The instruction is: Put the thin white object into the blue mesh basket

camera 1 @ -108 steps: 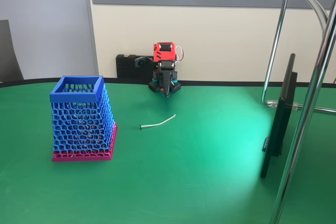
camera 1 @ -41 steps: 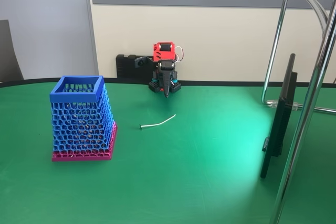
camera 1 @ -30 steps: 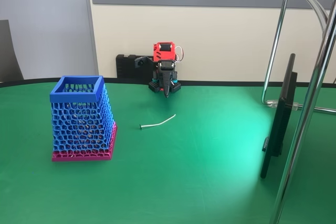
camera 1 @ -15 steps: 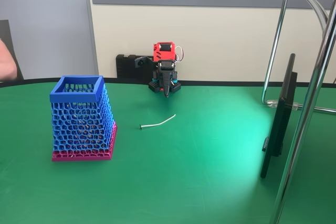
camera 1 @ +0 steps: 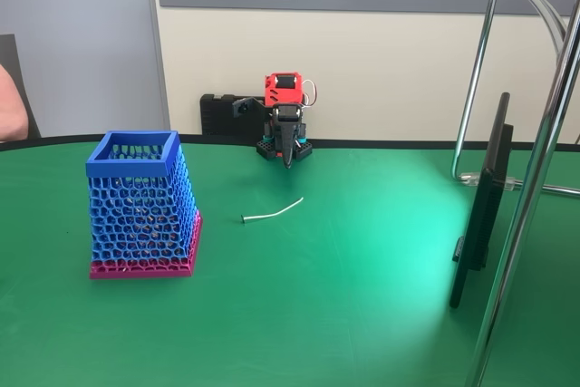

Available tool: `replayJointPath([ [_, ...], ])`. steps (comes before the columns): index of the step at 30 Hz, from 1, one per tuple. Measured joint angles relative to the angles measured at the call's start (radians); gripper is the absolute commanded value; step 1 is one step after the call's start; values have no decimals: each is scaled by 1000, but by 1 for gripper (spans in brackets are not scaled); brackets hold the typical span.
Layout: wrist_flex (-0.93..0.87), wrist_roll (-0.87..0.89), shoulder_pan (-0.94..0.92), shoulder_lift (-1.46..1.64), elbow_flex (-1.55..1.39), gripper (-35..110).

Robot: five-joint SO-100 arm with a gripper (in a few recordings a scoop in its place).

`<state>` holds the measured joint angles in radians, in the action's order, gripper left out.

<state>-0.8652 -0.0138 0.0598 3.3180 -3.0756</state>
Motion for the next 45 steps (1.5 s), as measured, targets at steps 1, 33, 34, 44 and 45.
replayJointPath([
  [1,0,0,0,0,0,1],
  [33,77,-28,-17,-187,63,1],
  [34,81,-32,-17,-209,75,1],
  [44,101,-58,-89,-591,348,1],
  [45,98,-64,-92,-620,379,1],
])
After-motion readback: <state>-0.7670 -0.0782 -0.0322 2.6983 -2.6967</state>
